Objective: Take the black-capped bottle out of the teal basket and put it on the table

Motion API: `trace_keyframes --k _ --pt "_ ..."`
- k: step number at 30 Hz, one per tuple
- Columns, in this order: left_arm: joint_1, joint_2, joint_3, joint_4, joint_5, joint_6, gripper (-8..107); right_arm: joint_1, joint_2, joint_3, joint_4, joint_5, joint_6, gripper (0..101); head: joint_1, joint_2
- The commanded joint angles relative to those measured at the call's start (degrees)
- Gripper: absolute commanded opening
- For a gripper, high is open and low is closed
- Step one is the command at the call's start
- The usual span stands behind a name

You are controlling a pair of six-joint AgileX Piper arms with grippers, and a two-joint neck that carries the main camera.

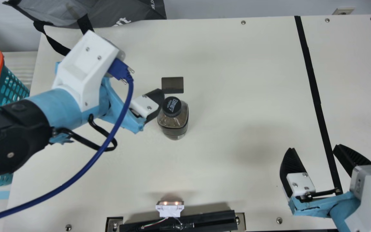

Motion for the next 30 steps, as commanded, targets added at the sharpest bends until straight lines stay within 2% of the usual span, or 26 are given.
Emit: trace_keyframes --k 1,30 --pt "0.63 -0.58 0.53 0.47 -0.33 -0.55 107 0.00 0.00 0.00 0.00 0.00 0.00 91 -0.21 0.47" --pt "8.22 -10.44 10.15 13.17 -4.54 -16.96 107 0.00 0.00 0.00 0.00 0.05 0.00 91 -0.21 0.47"
